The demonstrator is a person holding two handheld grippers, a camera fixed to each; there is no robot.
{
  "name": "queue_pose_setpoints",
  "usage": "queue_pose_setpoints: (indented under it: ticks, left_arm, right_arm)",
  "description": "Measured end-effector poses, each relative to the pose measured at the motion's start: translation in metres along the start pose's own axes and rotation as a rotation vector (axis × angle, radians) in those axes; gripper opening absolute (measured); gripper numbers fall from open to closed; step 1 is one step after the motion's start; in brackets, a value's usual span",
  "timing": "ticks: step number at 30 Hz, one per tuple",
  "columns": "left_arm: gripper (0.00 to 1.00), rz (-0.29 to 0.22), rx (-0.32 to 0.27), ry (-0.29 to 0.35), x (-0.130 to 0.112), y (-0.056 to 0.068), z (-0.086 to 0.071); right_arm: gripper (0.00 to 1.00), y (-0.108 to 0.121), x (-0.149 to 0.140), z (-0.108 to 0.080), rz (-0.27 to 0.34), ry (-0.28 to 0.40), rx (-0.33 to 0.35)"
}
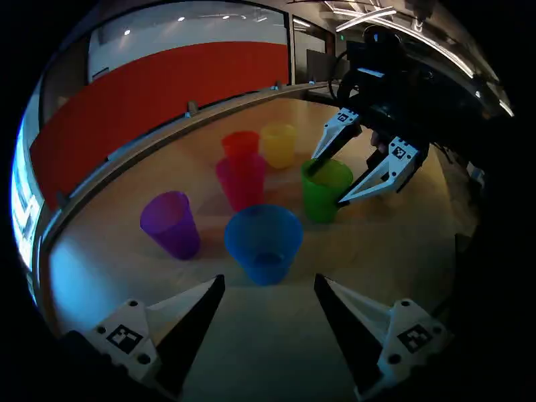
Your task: Pour water
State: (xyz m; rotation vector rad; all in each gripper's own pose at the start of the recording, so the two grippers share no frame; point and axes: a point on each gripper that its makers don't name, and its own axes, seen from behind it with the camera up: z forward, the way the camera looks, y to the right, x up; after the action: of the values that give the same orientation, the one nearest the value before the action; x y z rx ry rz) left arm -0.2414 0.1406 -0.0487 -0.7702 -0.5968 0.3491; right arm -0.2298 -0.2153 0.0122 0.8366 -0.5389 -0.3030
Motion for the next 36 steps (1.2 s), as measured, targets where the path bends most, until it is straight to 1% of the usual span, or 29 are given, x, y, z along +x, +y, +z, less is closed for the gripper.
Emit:
queue_pose_setpoints:
  ticks: [4, 6, 9, 15, 20, 27, 32, 36]
  left_arm:
    - [1.00, -0.006, -0.006, -0.001, 0.000, 0.003, 0.001]
    - [1.00, -0.009, -0.006, -0.003, -0.001, 0.003, 0.001]
    - [1.00, -0.012, 0.001, -0.006, -0.003, 0.002, 0.000]
    - [1.00, -0.023, 0.026, -0.005, -0.005, -0.003, -0.006]
    - [1.00, -0.046, 0.056, 0.009, -0.005, -0.007, -0.013]
    - [1.00, -0.070, 0.109, 0.042, -0.004, -0.010, -0.027]
    - [1.00, -0.086, 0.158, 0.066, -0.005, -0.013, -0.039]
    - [1.00, -0.108, 0.194, 0.093, -0.004, -0.017, -0.049]
  right_arm:
    - [0.99, 0.000, 0.002, -0.002, 0.032, 0.014, 0.005]
    - [1.00, 0.000, 0.002, -0.004, 0.050, 0.019, 0.008]
    - [1.00, 0.001, -0.001, -0.006, 0.057, 0.013, 0.004]
    - [1.00, 0.000, -0.013, -0.014, 0.044, -0.009, -0.013]
    - [1.00, -0.001, -0.024, -0.031, 0.056, -0.013, -0.042]
    - [1.00, 0.003, -0.042, -0.063, 0.094, -0.005, -0.107]
    - [1.00, 0.005, -0.048, -0.083, 0.135, 0.022, -0.155]
    - [1.00, 0.008, -0.047, -0.098, 0.172, 0.062, -0.198]
